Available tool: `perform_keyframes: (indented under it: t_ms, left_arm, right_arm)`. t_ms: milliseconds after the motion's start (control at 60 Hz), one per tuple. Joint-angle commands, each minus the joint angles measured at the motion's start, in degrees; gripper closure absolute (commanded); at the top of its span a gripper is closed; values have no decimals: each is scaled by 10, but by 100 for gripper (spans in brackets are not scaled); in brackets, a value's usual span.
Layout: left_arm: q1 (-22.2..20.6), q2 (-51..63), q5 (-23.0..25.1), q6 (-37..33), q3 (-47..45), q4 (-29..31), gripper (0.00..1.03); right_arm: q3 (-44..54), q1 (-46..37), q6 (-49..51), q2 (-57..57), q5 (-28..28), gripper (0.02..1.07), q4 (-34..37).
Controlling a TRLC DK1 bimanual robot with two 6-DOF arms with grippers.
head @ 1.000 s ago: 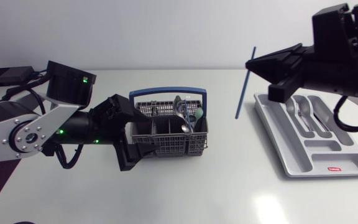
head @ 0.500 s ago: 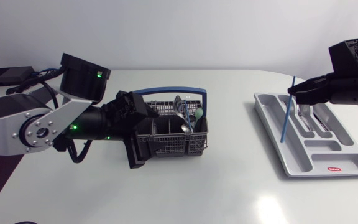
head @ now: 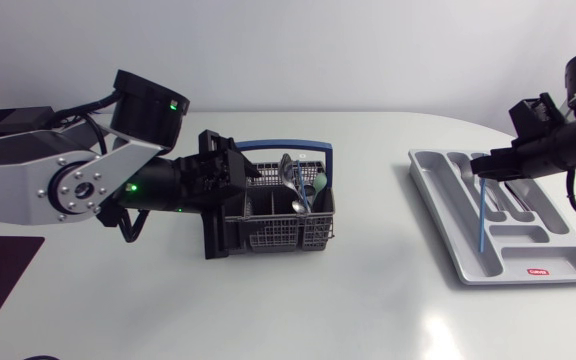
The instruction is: Sort the cutlery from the basket into the organizer compartments.
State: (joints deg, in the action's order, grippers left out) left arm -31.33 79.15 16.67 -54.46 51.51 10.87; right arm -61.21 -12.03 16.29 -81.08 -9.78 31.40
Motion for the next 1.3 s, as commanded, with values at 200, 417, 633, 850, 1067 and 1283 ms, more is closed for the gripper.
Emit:
perform_keyframes:
  t_ms: [200, 417, 633, 850, 1067, 1283]
  left_arm:
    - [-16, 28, -27, -110, 14, 9, 6]
    - [-16, 41, -29, -181, 42, 36, 7]
    - [-23, 80, -29, -240, 74, 81, 8]
    - [-31, 89, -29, -277, 86, 89, 8]
    - [-34, 93, -28, -308, 93, 62, 9]
    - [-44, 109, -52, -333, 98, 19, 19]
  right_arm:
    - [-29, -4, -27, -125, 20, 100, -53]
    - [-64, -11, -39, -203, 20, 99, -62]
    - [-80, -11, -41, -255, 35, 92, -80]
    - [-77, -11, -39, -269, 44, 74, -99]
    - [-66, -11, -32, -266, 46, 55, -107]
    - [-20, -1, -15, -216, 46, 32, -128]
